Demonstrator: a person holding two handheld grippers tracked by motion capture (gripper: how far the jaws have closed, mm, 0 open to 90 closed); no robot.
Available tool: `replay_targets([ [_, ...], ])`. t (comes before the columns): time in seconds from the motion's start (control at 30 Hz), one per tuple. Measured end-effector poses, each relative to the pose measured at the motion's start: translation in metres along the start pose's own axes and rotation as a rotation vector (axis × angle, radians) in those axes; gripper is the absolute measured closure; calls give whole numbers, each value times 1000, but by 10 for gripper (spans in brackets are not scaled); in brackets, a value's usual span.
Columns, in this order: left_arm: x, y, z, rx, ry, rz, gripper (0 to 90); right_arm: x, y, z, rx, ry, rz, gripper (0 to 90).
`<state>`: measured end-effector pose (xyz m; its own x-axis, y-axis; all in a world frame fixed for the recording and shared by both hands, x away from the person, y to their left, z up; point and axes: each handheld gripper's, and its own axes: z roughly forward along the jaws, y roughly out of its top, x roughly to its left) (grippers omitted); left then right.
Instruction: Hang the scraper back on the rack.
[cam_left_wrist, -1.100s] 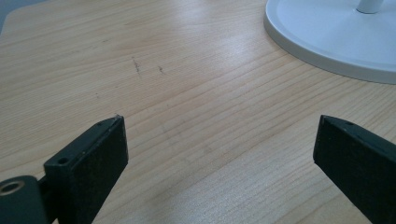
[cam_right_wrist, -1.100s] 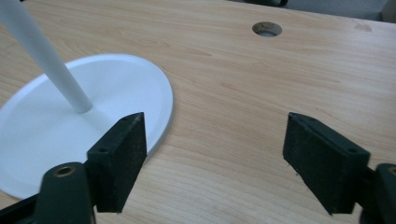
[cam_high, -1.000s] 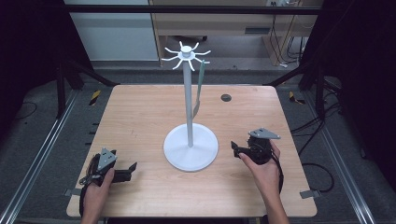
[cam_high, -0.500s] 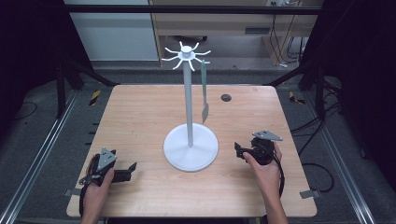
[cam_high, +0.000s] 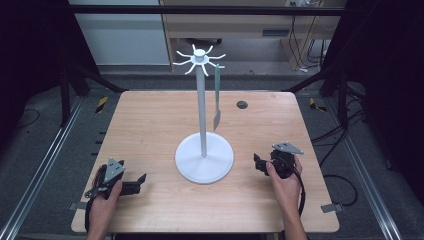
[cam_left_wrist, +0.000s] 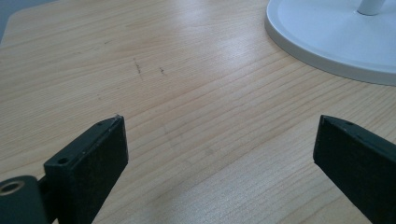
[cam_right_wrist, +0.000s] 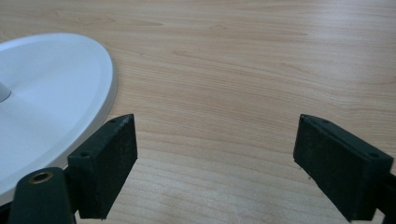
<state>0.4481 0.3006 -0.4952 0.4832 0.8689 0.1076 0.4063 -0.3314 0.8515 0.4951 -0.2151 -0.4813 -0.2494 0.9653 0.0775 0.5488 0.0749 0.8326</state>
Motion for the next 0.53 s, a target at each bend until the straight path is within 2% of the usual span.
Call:
replay_targets([
  [0.13,1,0,0,-2,4,0,27,-3,-5,-1,-25,-14,0,139],
  [0.23,1,0,0,-5,7,-6,27,-4,-10,-3,-56,-31,-30,139],
  [0.27,1,0,0,-5,7,-6,27,-4,-11,-4,-60,-27,-26,139],
  [0.53,-1,1,1,-2,1,-2,27,-7,-17,-7,-38,-17,-10,118],
])
